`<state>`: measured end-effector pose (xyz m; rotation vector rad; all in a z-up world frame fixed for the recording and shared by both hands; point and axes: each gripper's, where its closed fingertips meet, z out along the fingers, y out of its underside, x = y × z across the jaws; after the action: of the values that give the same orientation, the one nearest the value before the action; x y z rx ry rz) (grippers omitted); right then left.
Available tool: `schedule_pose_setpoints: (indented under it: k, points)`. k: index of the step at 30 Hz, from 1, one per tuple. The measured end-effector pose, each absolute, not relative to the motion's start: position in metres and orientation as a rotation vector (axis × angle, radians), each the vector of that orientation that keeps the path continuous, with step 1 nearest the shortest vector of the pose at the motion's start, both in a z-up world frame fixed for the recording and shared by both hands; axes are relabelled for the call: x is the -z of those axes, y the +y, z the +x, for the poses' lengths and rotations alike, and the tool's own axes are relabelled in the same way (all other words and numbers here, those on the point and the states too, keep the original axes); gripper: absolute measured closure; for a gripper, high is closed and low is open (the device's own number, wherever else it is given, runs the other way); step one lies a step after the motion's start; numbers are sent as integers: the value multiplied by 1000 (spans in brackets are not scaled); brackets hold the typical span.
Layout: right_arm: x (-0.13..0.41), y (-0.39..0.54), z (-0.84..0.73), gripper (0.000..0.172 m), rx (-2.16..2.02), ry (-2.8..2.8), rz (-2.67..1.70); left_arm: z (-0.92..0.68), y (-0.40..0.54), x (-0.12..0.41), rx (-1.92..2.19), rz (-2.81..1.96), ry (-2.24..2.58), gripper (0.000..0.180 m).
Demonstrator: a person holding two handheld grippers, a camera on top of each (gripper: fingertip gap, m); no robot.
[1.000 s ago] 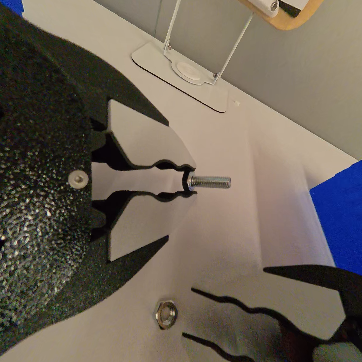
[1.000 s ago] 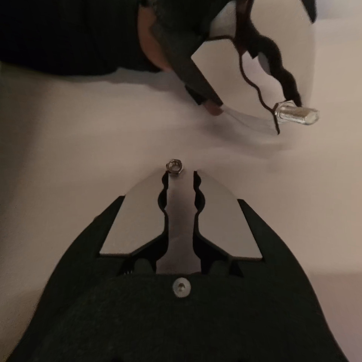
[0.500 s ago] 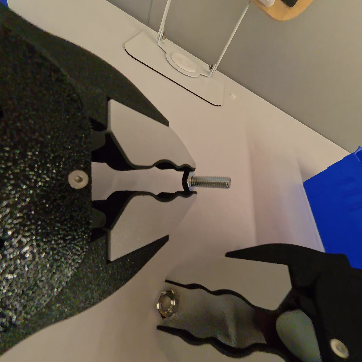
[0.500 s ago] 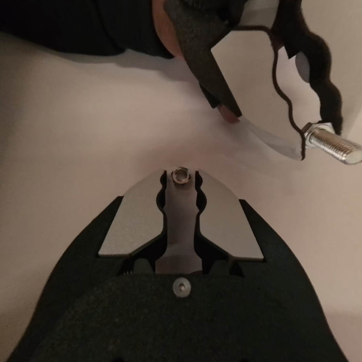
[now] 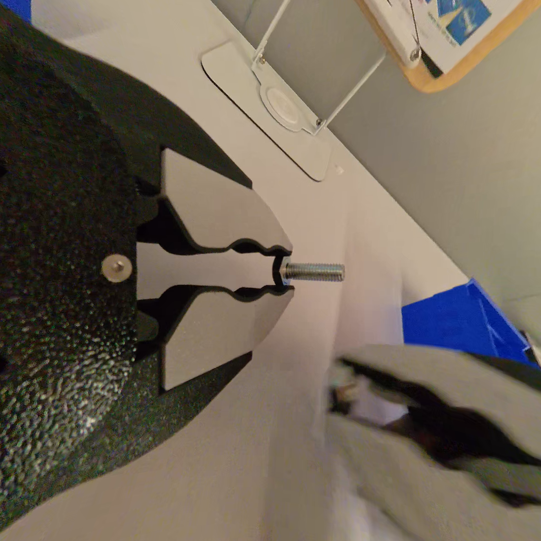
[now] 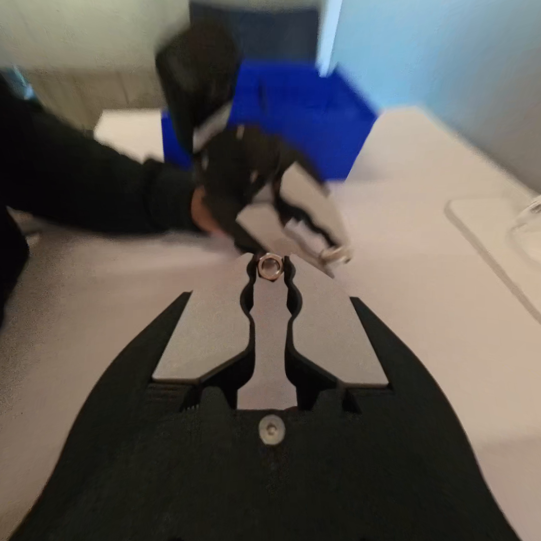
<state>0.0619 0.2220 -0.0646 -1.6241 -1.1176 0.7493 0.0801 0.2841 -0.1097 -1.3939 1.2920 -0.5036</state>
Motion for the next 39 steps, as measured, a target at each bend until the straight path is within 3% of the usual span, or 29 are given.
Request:
schedule_pose_setpoints:
  k: [1,4,21,32,39]
  points:
    - [46,231,65,154,-765,-1069,-1589,80,286,108,503,-1398,1263,162]
    - [24,255,63,154,-726,-1076,-1572,79,287,102,508,-1381,1193,162]
    - [55,269,58,154,-564,-1243,-1611,79,284,91,566,-1318,1145,162]
    - [48,281,53,154,-571,-965,-1753,67,296,81,336,-1293,1068,162]
    - [39,281,49,154,-532,-932,-1709,68,292,75,509,-1323,1006,162]
